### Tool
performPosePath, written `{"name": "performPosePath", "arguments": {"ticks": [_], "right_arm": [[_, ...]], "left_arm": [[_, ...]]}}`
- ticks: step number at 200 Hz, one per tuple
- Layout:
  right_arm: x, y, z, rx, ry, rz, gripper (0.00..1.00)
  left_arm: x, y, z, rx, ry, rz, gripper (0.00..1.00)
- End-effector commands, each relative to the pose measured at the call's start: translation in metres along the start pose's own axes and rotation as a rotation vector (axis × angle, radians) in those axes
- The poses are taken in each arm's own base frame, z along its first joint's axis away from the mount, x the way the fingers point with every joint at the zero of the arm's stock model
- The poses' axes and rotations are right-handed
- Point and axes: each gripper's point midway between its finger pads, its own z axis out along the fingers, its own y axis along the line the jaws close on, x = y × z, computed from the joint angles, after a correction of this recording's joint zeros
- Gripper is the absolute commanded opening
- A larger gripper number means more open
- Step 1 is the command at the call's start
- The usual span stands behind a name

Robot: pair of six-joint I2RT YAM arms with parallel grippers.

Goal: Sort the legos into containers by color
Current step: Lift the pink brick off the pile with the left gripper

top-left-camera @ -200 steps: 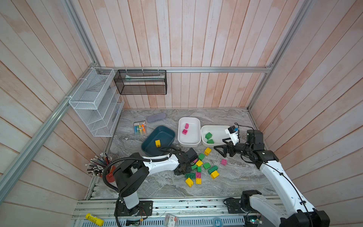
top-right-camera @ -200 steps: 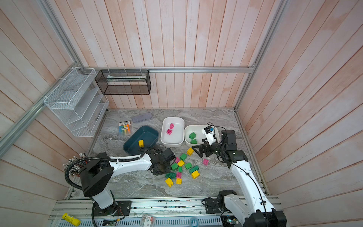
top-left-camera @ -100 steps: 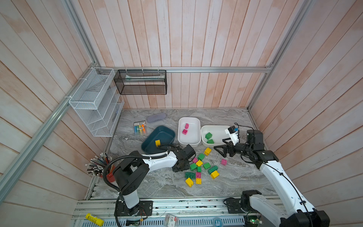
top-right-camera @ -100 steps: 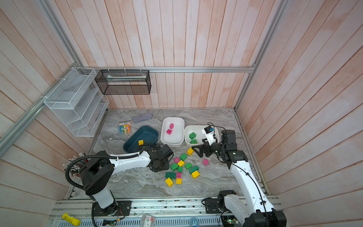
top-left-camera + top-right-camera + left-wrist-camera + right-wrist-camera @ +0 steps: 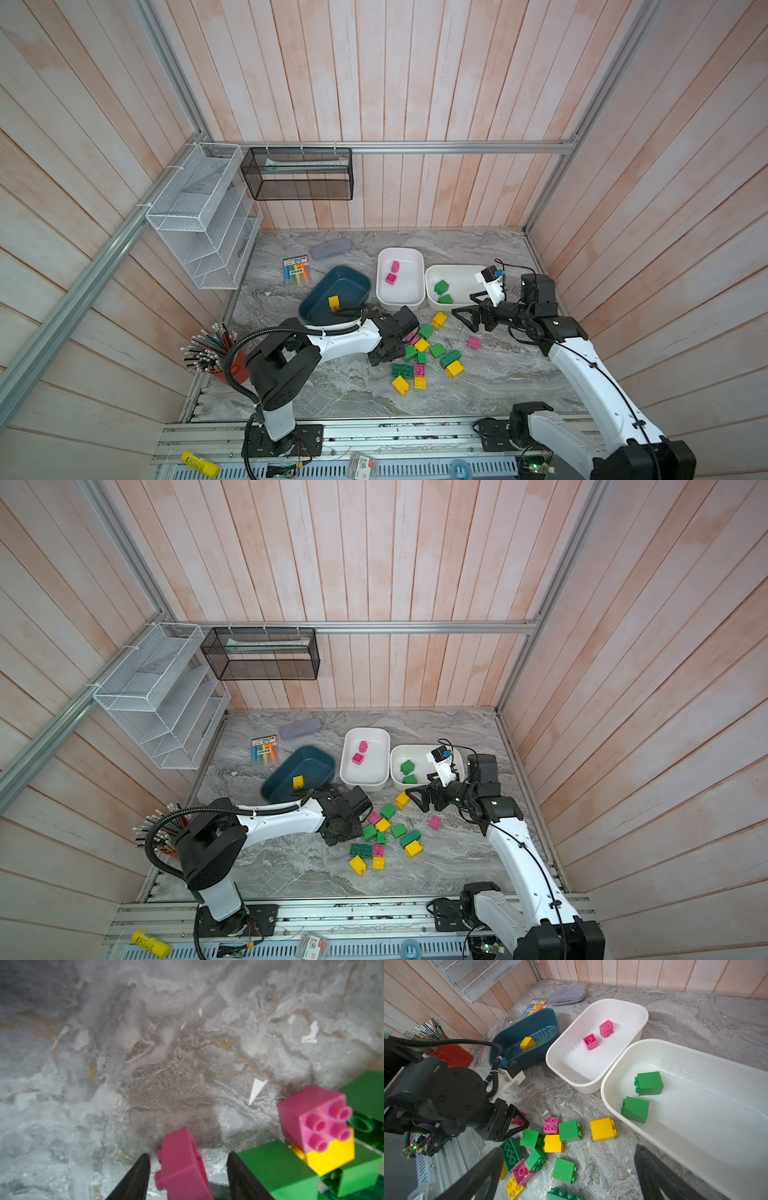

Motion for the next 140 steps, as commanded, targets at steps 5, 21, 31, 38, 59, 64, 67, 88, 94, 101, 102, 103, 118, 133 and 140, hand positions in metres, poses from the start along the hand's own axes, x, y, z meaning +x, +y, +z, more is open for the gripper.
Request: {"name": "performPosePath", "arguments": {"ticks": [5, 21, 31, 38, 59, 64, 67, 88, 94, 101, 102, 103, 118, 133, 140], "right_arm": [[0.002, 0.002, 0.002, -0.022, -0.001, -0.012, 0.98], [0.003, 0.002, 0.001, -0.023, -0.002, -0.01, 0.98], [0.004, 0.002, 0.002, -0.026, -0.001, -0.008, 0.98], [0.003, 0.002, 0.002, -0.026, -0.004, -0.009, 0.98], [0.002, 0.002, 0.002, -0.028, -0.006, -0.012, 0.98], [0.002, 0.001, 0.002, -0.028, -0.005, -0.01, 0.98], [0.002, 0.002, 0.002, -0.027, -0.006, -0.011, 0.98], [0.001, 0.002, 0.001, -0.023, -0.005, -0.014, 0.98], [0.001, 0.002, 0.001, -0.023, -0.005, -0.013, 0.98], [0.002, 0.002, 0.001, -0.021, -0.006, -0.014, 0.98], [0.002, 0.002, 0.0, -0.02, -0.006, -0.014, 0.98], [0.002, 0.002, 0.0, -0.02, -0.006, -0.014, 0.98], [0.003, 0.001, 0.0, -0.018, -0.005, -0.011, 0.98], [0.002, 0.001, -0.001, -0.018, -0.007, -0.01, 0.98], [0.001, 0.001, -0.001, -0.014, -0.009, -0.011, 0.98]], "left_arm": [[-0.013, 0.006, -0.001, -0.091, -0.059, -0.131, 0.57], [-0.01, 0.009, 0.003, -0.101, -0.055, -0.154, 0.53], [-0.009, 0.009, 0.006, -0.095, -0.048, -0.155, 0.52], [-0.009, 0.01, 0.008, -0.096, -0.045, -0.157, 0.5], [-0.01, 0.008, 0.014, -0.087, -0.038, -0.154, 0.46], [-0.011, 0.007, 0.015, -0.085, -0.039, -0.152, 0.44], [-0.011, 0.006, 0.015, -0.085, -0.04, -0.15, 0.44], [-0.01, 0.007, 0.013, -0.085, -0.038, -0.145, 0.38], [-0.01, 0.008, 0.014, -0.083, -0.037, -0.137, 0.37], [-0.008, 0.008, 0.014, -0.08, -0.031, -0.126, 0.35], [-0.008, 0.008, 0.014, -0.079, -0.03, -0.126, 0.35], [-0.008, 0.008, 0.014, -0.08, -0.029, -0.124, 0.35], [-0.006, 0.009, 0.014, -0.077, -0.021, -0.098, 0.28], [-0.009, 0.009, 0.005, -0.072, -0.034, -0.06, 0.26], [-0.011, 0.009, 0.0, -0.07, -0.039, -0.042, 0.26]]}}
